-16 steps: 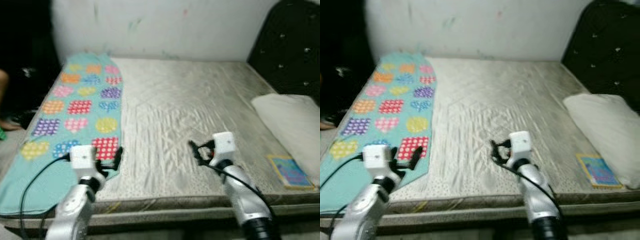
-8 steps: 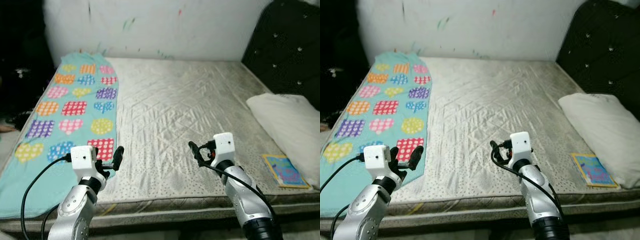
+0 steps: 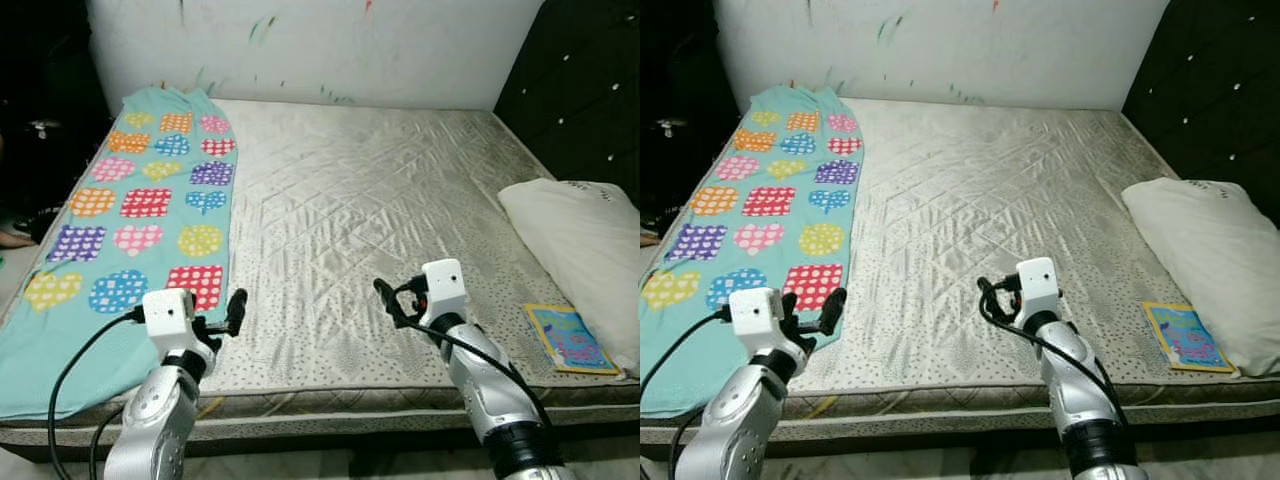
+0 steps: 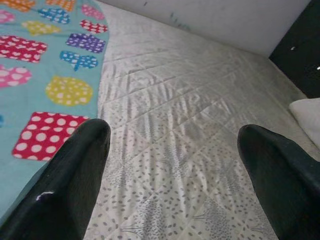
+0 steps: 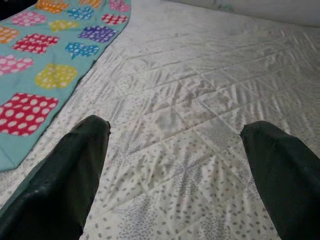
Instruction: Clean up the room
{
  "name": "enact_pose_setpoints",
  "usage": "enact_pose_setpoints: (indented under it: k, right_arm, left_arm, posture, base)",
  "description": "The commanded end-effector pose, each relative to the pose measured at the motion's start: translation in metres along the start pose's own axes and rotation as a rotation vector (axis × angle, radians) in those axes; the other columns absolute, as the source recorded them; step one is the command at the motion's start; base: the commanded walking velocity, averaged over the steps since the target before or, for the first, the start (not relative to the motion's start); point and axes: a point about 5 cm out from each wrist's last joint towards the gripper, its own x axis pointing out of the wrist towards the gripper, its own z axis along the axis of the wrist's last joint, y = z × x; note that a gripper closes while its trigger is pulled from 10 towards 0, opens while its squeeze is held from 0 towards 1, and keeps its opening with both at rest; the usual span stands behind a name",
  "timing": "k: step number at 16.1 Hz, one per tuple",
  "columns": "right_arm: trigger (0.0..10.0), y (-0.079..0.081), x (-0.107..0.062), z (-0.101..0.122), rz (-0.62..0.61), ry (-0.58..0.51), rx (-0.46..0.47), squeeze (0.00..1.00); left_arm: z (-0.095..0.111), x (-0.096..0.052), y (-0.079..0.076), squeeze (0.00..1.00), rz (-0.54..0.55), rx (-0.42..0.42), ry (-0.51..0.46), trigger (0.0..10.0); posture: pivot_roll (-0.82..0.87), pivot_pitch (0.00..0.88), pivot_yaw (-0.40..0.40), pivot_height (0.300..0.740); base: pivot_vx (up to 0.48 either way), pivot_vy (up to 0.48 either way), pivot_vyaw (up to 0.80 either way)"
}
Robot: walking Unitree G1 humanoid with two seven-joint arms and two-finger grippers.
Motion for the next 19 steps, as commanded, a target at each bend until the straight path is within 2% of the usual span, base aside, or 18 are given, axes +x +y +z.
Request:
enact_pose_setpoints:
  k: [1, 3, 8, 12, 16, 19]
  right_arm:
    - [10.0, -0.002, 0.002, 0.004, -0.021, -0.023, -0.004, 0.00]
    - [10.0, 0.001, 0.006, 0.007, -0.041, -0.054, -0.020, 0.00]
    - [10.0, -0.001, 0.008, 0.002, -0.082, -0.058, -0.009, 0.00]
    - [10.0, -0.004, 0.006, -0.005, -0.084, -0.042, -0.001, 0.00]
    - [10.0, 0.000, 0.010, -0.005, -0.083, -0.040, 0.017, 0.00]
    - [10.0, 0.004, 0.012, -0.006, -0.052, -0.028, 0.024, 0.00]
  left_arm:
    - [0.002, 0.005, 0.000, 0.00, 0.000, 0.024, -0.007, 10.0]
    - [0.001, 0.016, -0.003, 0.00, -0.036, 0.053, 0.006, 10.0]
    - [0.002, 0.033, -0.008, 0.00, -0.109, 0.095, 0.006, 10.0]
    - [0.002, 0.034, -0.005, 0.00, -0.113, 0.067, -0.025, 10.0]
    - [0.002, 0.032, -0.002, 0.00, -0.106, 0.066, -0.038, 10.0]
    - [-0.006, 0.023, -0.002, 0.00, -0.102, 0.057, -0.025, 10.0]
  posture:
    - [-0.05, 0.000, -0.041, 0.740]
    - [-0.07, 0.000, 0.019, 0.740]
    - [-0.10, 0.000, 0.066, 0.740]
    - [-0.08, 0.000, 0.040, 0.740]
    - [-0.06, 0.000, 0.028, 0.740]
    - [-0.05, 0.000, -0.004, 0.740]
  base:
    - [0.000, 0.000, 0.00]
    - [0.000, 0.000, 0.00]
    - [0.000, 0.000, 0.00]
    - [0.000, 0.000, 0.00]
    - [0.272, 0.000, 0.00]
    - [0.320, 0.000, 0.00]
